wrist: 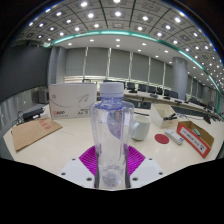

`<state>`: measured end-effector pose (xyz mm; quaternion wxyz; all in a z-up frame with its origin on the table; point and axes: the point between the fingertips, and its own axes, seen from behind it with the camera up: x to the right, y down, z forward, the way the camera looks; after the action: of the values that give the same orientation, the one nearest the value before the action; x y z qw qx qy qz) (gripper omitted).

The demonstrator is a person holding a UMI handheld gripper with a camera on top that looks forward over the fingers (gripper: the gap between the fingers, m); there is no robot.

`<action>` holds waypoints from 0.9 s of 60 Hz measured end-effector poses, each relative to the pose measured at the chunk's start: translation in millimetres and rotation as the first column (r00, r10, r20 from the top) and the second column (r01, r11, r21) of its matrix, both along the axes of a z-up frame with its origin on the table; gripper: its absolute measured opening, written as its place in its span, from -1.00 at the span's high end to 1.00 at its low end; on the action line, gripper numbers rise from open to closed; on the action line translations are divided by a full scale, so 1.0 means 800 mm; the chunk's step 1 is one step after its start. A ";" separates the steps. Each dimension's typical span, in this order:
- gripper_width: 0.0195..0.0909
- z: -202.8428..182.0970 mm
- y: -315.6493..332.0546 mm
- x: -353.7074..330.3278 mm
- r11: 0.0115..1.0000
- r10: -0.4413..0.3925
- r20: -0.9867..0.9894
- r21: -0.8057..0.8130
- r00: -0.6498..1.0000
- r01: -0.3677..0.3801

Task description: Pour water

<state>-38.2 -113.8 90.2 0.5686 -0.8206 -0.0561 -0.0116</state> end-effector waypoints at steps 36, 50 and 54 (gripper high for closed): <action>0.59 0.218 0.183 -0.087 0.999 0.035 -0.930 0.033 0.367 -0.011; 0.59 0.195 0.263 -0.046 0.995 -0.101 -0.961 -0.102 -0.257 -0.011; 0.59 0.188 0.270 -0.041 0.991 -0.131 -0.918 -0.124 -0.375 -0.043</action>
<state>-70.8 102.0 241.0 0.3193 -0.4983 0.4717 0.6536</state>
